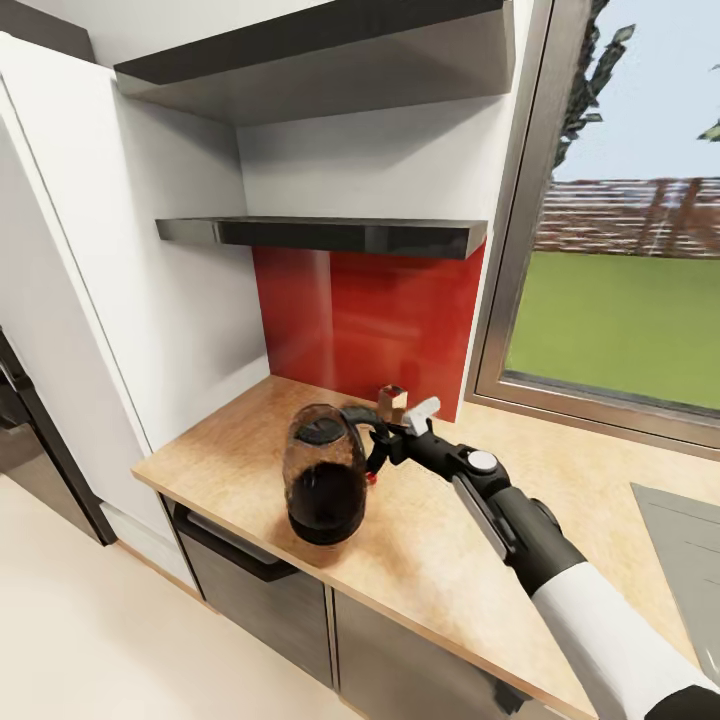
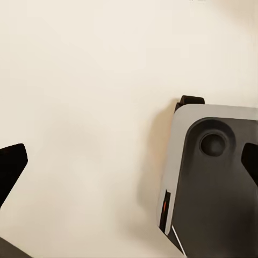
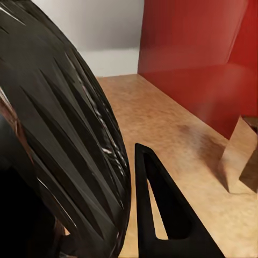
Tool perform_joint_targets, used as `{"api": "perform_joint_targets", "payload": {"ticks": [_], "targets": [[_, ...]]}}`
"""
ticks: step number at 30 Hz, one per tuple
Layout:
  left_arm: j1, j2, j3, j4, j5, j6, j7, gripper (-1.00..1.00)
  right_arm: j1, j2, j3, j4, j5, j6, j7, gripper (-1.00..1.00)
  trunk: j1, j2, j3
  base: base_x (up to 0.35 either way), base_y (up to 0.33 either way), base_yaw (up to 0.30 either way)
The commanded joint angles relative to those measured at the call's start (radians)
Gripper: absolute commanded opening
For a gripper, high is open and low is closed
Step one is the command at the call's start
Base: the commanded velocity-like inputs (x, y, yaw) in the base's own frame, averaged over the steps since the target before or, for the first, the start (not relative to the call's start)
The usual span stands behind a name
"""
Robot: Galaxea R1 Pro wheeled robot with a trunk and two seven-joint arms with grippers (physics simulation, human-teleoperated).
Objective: Set up a coffee station on the kitchen countertop: keep the coffee maker on the countertop, move the bottle of coffee from the kitchen shelf to the counter next to the coffee maker, place a paper coffee filter on top of the coffee maker, put the saucer next to the coffee maker with the coffee cup on the saucer, and place the electric kettle next to the coffee maker.
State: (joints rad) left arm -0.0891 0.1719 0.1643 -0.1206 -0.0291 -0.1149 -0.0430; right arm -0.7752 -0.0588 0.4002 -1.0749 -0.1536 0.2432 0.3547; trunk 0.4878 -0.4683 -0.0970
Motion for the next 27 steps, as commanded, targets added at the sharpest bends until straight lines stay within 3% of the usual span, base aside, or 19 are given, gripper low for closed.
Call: {"api": "perform_joint_targets", "payload": {"ticks": [1, 13, 16, 18, 27], "targets": [[-0.001, 0.0, 0.007, 0.001, -0.003, -0.003, -0.005, 1.0, -0.001, -0.001, 0.001, -0.012, -0.009, 0.018, 0.0, -1.0, 0.001, -0.002, -0.002, 0.0, 0.0, 0.0], [-0.001, 0.0, 0.009, 0.001, -0.002, -0.005, -0.005, 1.0, -0.001, -0.01, -0.002, -0.039, -0.009, 0.039, -0.003, -1.0, 0.001, -0.002, -0.002, 0.0, 0.0, 0.0], [-0.001, 0.0, 0.008, 0.001, -0.003, -0.005, -0.005, 1.0, -0.001, -0.008, -0.07, -0.037, -0.01, 0.048, -0.083, -1.0, 0.001, -0.002, -0.002, 0.0, 0.0, 0.0], [-0.001, -0.001, 0.008, 0.001, -0.003, -0.005, -0.003, 1.0, -0.001, -0.007, -0.091, -0.038, -0.01, 0.069, -0.118, -1.0, 0.001, -0.002, -0.002, 0.0, 0.0, -0.077], [-0.001, -0.002, 0.01, 0.0, -0.003, -0.008, 0.006, 1.0, 0.001, -0.013, -0.117, -0.042, -0.011, 0.08, -0.176, -1.0, 0.001, -0.002, 0.002, 0.0, 0.0, -0.242]]}}
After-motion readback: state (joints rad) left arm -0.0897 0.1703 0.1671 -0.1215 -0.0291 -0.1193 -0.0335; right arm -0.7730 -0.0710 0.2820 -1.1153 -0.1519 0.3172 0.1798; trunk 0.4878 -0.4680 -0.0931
